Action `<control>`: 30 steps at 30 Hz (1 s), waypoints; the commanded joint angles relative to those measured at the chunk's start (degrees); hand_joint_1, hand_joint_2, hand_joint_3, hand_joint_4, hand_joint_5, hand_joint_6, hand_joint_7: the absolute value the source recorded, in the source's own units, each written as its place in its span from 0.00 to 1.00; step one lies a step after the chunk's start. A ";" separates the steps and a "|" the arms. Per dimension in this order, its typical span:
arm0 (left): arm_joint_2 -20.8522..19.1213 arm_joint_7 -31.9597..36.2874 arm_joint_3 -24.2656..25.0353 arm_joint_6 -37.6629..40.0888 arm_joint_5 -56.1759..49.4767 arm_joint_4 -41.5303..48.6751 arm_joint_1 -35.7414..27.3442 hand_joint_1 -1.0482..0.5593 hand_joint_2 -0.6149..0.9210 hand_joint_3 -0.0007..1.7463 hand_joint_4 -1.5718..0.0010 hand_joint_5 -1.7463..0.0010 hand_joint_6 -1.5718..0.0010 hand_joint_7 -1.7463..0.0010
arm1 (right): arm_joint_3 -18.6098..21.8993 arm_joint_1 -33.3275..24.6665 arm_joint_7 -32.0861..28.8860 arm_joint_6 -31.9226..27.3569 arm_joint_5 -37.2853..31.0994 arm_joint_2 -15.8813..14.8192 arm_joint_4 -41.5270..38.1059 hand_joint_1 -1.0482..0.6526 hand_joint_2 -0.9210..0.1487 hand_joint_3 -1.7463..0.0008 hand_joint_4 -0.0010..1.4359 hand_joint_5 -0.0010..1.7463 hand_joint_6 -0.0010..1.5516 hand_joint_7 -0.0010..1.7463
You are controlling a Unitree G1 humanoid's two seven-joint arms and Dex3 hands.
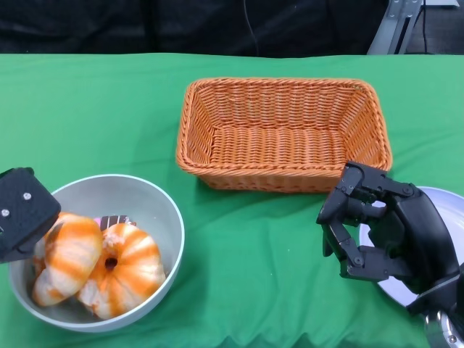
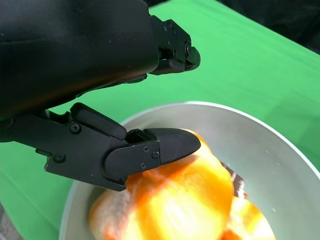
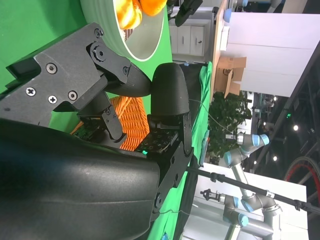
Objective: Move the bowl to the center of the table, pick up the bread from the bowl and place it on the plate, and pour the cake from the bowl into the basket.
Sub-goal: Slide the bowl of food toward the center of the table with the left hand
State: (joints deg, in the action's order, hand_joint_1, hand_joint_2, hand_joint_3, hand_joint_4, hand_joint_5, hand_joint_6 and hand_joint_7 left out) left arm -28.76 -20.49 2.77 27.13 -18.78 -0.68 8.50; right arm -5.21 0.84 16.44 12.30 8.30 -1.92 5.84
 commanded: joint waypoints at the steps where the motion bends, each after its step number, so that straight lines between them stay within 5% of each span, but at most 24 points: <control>1: -0.26 -1.46 2.84 -0.54 4.82 2.30 1.09 0.28 1.00 0.41 0.92 0.99 0.94 1.00 | 0.49 -0.42 -0.05 0.18 -0.04 -0.67 0.43 0.49 0.36 0.39 0.54 1.00 0.47 0.79; 30: -1.95 -4.00 2.24 5.94 16.86 12.02 5.97 0.24 1.00 0.41 0.87 0.98 0.89 0.98 | 0.11 -0.61 -0.56 -0.78 -0.27 -0.47 0.68 0.49 0.35 0.40 0.53 1.00 0.47 0.79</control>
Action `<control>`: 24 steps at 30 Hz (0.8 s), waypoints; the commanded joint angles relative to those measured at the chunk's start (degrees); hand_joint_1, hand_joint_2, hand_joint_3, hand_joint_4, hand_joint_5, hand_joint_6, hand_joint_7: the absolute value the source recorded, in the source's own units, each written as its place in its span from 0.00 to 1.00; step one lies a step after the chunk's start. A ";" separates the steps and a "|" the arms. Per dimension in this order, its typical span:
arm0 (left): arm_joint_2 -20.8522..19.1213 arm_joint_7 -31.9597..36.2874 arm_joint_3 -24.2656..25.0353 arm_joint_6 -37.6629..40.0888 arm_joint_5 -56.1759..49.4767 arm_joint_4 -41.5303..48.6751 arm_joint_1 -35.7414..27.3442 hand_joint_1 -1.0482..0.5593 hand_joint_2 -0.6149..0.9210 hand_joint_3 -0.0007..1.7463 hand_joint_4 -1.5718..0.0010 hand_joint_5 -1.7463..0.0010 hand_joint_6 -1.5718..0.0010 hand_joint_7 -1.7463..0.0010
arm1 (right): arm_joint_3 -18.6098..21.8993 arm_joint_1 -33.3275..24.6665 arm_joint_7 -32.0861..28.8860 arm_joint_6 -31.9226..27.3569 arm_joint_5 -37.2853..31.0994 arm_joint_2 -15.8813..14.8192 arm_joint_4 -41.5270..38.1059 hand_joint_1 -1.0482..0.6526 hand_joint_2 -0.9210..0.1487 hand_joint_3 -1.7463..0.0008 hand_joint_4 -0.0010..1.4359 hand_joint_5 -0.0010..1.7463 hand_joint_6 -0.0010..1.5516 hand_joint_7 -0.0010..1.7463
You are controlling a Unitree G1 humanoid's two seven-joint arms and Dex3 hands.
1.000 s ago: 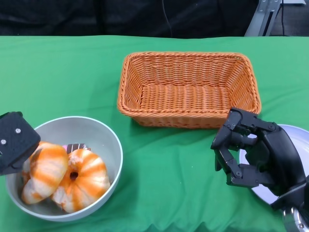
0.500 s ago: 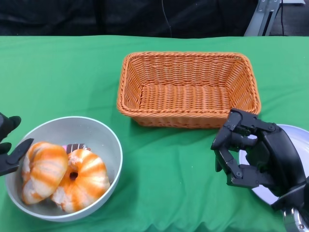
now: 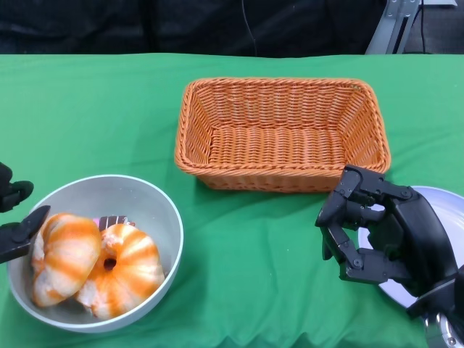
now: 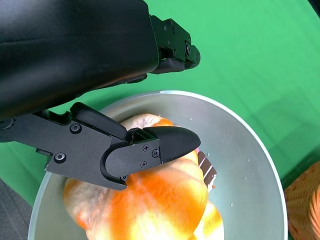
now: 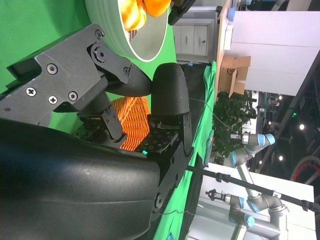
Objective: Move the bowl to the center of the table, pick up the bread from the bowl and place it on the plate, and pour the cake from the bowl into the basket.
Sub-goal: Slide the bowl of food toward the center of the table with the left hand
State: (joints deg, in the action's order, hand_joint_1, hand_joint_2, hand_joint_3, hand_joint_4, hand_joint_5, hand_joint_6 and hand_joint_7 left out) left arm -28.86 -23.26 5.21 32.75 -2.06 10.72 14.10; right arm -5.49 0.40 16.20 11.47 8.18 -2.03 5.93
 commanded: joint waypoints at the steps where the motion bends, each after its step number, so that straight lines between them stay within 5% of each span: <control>1: -1.93 -1.61 -0.30 0.55 0.36 0.45 0.33 0.24 1.00 0.41 0.86 0.98 0.89 0.98 | 0.41 -0.16 -0.38 -0.01 -0.25 -0.42 0.66 0.49 0.35 0.40 0.53 1.00 0.47 0.79; 24: -2.90 -7.47 -1.50 6.09 5.15 -4.05 -0.48 0.26 1.00 0.40 0.87 0.99 0.93 1.00 | 0.23 -0.18 -1.13 0.39 -0.56 -0.17 0.33 0.49 0.35 0.39 0.53 1.00 0.46 0.79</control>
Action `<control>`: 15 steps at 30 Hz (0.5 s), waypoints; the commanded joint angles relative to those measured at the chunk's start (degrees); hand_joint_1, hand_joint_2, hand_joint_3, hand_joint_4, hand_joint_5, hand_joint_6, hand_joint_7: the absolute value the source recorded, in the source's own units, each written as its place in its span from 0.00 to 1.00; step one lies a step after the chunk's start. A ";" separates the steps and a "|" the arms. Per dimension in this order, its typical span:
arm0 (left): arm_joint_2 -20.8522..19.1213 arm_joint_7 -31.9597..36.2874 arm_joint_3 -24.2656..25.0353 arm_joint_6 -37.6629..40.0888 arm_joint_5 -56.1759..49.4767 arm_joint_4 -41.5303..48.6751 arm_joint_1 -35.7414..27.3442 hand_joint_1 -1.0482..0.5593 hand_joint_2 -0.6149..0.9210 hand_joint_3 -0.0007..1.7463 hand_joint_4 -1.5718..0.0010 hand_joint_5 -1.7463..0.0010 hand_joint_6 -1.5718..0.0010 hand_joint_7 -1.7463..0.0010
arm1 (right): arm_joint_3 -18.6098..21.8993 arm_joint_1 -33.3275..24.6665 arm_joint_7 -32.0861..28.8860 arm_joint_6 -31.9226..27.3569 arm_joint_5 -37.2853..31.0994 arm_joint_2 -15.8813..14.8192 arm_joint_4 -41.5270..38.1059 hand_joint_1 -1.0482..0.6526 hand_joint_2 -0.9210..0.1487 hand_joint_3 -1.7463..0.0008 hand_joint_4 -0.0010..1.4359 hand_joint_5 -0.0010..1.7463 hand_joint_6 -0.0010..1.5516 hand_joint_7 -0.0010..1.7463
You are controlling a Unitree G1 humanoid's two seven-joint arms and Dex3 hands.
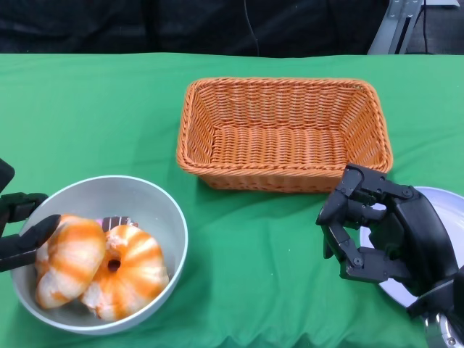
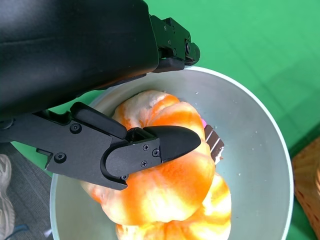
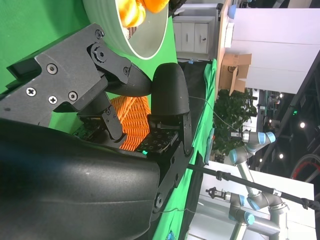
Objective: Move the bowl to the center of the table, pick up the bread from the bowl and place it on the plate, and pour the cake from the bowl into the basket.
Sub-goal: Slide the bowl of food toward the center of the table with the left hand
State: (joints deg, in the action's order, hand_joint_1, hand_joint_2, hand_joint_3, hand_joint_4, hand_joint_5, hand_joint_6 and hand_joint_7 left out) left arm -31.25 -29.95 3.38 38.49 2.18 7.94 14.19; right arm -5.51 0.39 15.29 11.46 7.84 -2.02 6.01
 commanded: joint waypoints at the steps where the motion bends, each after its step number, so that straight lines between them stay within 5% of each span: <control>1: -0.56 -0.75 0.25 0.40 1.11 -1.64 -0.74 0.26 1.00 0.40 0.87 0.99 0.93 1.00 | 0.27 -0.17 -0.18 0.45 -0.16 -0.18 0.17 0.49 0.35 0.39 0.53 1.00 0.46 0.79; 15: -0.18 -0.52 -0.35 4.56 3.84 -7.79 -2.15 0.26 1.00 0.39 0.91 1.00 0.94 1.00 | 0.27 -0.04 0.09 0.80 -0.07 -0.23 -0.10 0.49 0.36 0.38 0.54 1.00 0.47 0.80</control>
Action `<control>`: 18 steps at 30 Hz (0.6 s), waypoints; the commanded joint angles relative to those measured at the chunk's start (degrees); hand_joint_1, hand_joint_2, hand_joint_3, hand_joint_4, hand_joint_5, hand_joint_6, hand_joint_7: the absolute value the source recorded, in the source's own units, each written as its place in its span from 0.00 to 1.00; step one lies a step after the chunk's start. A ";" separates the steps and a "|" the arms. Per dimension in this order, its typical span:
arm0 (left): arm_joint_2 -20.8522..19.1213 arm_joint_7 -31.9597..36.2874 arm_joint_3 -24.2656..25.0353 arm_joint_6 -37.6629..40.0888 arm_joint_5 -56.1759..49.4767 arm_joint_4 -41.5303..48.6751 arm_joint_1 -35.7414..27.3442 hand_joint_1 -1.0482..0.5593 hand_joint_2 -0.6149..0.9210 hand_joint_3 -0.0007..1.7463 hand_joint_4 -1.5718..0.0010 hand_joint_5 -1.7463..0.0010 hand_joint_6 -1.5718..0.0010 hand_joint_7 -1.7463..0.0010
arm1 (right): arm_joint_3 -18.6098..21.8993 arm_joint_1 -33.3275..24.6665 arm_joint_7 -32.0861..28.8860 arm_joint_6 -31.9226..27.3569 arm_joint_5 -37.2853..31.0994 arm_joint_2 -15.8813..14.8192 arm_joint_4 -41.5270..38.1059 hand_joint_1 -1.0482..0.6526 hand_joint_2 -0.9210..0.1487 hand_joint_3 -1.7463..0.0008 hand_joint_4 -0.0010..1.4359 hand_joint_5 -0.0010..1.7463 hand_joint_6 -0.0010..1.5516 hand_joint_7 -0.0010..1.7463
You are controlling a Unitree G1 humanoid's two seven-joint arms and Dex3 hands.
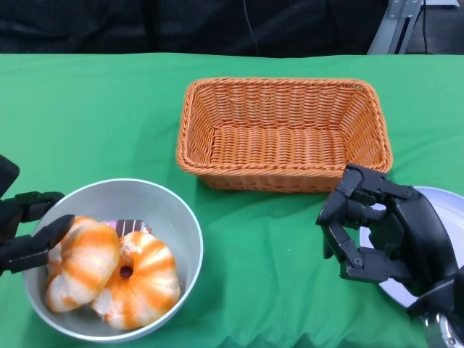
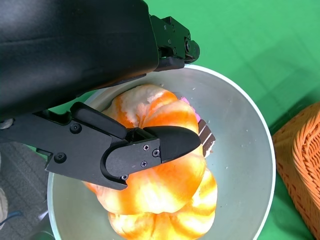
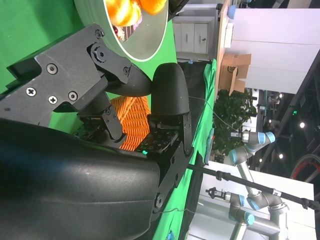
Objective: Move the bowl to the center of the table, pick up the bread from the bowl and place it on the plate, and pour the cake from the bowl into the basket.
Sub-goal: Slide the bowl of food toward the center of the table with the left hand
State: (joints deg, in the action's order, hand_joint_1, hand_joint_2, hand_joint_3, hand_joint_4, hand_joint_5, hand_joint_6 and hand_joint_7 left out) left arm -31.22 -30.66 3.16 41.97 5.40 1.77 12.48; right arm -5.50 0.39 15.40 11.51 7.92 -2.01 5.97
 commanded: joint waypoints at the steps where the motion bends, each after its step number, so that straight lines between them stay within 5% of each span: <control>1: -0.25 0.06 -0.37 1.14 0.54 -1.90 -0.52 0.26 1.00 0.39 0.91 1.00 0.95 1.00 | 0.24 -0.05 -0.09 0.71 -0.26 -0.25 -0.02 0.49 0.36 0.38 0.54 1.00 0.47 0.80; 18: 0.31 -0.37 -2.44 2.44 1.51 -3.25 -0.38 0.27 1.00 0.40 0.93 1.00 0.98 1.00 | -0.26 0.05 -0.03 0.33 -0.09 0.12 0.02 0.49 0.35 0.40 0.53 1.00 0.46 0.79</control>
State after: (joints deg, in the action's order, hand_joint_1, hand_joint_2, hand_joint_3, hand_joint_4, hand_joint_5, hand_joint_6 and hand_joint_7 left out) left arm -30.82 -30.68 0.67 44.18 6.53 -0.93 12.41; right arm -5.87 0.39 15.46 11.55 7.93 -1.83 5.95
